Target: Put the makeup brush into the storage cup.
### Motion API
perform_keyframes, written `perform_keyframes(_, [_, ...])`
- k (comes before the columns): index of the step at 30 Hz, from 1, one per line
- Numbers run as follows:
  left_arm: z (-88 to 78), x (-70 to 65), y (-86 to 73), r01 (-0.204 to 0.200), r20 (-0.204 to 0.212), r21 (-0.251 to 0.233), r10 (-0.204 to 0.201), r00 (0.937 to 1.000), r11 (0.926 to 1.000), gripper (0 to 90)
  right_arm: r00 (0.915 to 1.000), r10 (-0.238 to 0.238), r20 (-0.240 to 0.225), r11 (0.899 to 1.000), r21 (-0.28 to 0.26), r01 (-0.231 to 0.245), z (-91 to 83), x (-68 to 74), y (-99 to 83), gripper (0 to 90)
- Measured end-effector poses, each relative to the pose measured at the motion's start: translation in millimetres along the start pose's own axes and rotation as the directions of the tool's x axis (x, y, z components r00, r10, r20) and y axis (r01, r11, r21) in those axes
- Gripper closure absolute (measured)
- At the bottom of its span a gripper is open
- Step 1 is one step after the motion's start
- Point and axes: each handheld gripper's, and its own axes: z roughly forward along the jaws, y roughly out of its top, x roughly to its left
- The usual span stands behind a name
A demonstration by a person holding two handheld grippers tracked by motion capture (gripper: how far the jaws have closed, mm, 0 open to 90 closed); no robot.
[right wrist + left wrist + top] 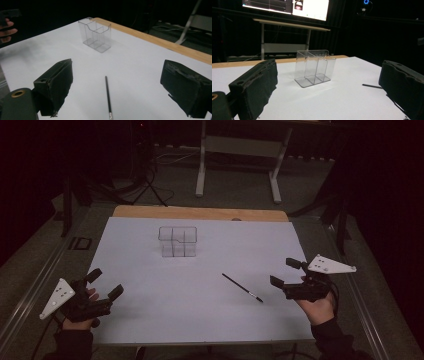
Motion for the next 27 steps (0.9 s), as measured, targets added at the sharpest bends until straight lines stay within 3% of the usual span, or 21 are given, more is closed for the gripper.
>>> perform_keyframes(11, [0.6,-1.0,0.3,0.0,0.009,0.003,0.0,1.0,1.0,2.6,0.9994,-0.002,-0.036,0.997,0.074,0.004,26.5,2.4,9.7,12.3])
perform_keyframes(17, [1.2,-1.1,0.0,0.003,0.017,0.006,-0.003,0.9999,1.0,2.6,0.999,-0.007,-0.045,0.991,0.136,0.013,38.4,4.2,12.6,13.0])
perform_keyframes(22, [1.5,-1.3,0.1,0.004,0.023,0.006,-0.004,0.9997,1.0,2.6,0.9983,-0.021,-0.054,0.979,0.199,0.032,48.5,6.8,13.9,13.7])
perform_keyframes(27, [2.8,-1.9,-0.3,-0.002,0.033,0.017,0.001,0.9995,0.9999,2.5,0.9954,-0.029,-0.091,0.96,0.274,0.053,61.7,9.4,13.0,14.5])
